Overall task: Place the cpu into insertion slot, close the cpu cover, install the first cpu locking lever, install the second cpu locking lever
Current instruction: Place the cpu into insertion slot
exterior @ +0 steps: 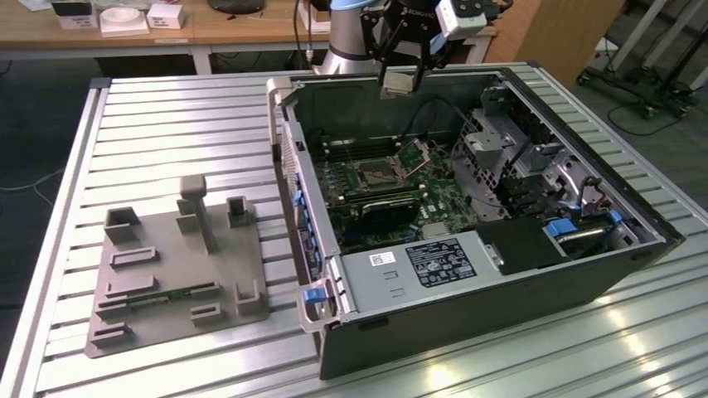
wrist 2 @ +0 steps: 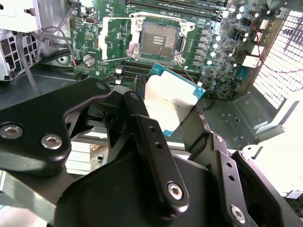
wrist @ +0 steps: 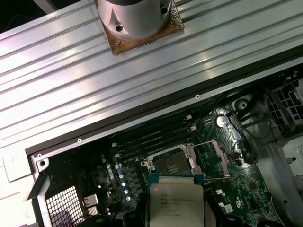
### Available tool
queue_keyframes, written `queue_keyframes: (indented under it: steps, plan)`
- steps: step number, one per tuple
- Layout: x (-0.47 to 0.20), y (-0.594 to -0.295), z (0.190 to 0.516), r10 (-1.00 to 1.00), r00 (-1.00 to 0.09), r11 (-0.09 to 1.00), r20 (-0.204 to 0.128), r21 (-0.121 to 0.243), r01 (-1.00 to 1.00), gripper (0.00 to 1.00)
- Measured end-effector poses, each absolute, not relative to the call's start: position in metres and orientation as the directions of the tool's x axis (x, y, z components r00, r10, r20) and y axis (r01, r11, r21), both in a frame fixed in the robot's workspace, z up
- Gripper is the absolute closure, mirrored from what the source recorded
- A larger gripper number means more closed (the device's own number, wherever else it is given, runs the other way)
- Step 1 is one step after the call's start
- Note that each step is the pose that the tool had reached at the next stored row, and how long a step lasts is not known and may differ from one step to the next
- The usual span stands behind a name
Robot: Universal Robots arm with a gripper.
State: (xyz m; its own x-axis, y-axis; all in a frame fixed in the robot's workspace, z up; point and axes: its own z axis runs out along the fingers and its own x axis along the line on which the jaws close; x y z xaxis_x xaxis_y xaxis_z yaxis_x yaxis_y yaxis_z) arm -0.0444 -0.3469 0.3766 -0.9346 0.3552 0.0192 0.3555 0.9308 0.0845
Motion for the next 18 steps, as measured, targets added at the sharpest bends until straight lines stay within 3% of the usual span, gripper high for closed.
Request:
queue_keyframes:
  steps: [18]
  plan:
    - [-0.0444, -0.3468, 0.3763, 0.458, -0.889, 0.885, 0.019, 0.084, 0.458, 0.46]
